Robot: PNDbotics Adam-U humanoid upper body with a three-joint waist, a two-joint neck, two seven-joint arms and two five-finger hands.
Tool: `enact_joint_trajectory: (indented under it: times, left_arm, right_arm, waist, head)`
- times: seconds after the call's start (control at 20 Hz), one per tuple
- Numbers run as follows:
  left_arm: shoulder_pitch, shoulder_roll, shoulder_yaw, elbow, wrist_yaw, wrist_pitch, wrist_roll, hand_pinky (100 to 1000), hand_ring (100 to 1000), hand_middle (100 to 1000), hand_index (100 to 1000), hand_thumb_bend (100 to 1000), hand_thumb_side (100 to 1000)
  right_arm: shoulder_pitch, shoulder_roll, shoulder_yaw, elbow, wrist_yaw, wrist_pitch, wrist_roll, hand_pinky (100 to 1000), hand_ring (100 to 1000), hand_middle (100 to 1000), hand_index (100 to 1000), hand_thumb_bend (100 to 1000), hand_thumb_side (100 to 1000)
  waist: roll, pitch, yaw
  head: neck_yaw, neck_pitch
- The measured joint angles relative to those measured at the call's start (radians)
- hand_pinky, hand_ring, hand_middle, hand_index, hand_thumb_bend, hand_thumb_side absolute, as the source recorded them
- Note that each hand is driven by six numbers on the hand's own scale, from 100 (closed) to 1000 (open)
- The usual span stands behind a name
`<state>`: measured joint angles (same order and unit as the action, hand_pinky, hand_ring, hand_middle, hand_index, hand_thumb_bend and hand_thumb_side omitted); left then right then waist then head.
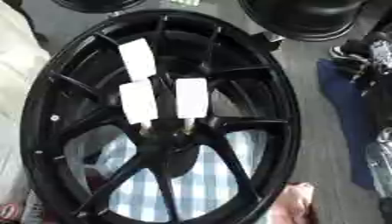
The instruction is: Pull the pin out of the wheel hub.
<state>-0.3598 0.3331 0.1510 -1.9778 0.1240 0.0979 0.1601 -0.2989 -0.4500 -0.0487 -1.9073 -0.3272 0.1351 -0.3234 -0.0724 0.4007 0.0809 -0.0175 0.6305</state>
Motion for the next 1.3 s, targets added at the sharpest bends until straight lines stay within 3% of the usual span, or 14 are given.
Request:
enact_joint_trajectory:
  times: [0.3,0.55,1.0,1.3]
  left_arm:
    - [0.000,0.010,0.000,0.000,-0.005,-0.002,-0.001,675,809,709,745,100,768]
    - [-0.006,0.090,-0.016,0.000,-0.020,-0.023,-0.014,676,808,711,747,100,748]
    - [-0.041,0.300,-0.096,-0.001,-0.069,-0.072,-0.098,682,803,721,758,100,729]
    - [-0.083,0.487,-0.172,-0.006,-0.095,-0.097,-0.192,694,792,719,766,100,679]
  right_arm:
    - [0.002,0.004,0.000,0.000,0.000,0.000,0.000,800,716,711,728,100,794]
    - [0.010,0.004,0.000,0.000,0.005,0.000,0.000,800,715,710,728,100,794]
    - [0.023,-0.007,0.000,0.000,0.010,0.004,0.003,800,715,710,728,100,796]
    - [0.037,-0.020,0.001,0.000,0.016,0.007,0.007,800,714,709,728,100,796]
  waist:
    - [0.001,0.000,-0.001]
    - [0.010,-0.003,-0.001]
    - [0.021,-0.009,-0.013]
    - [0.028,-0.013,-0.020]
  head:
    - [0.000,0.000]
    - [-0.001,0.001]
    - [0.003,0.001]
    - [0.006,0.002]
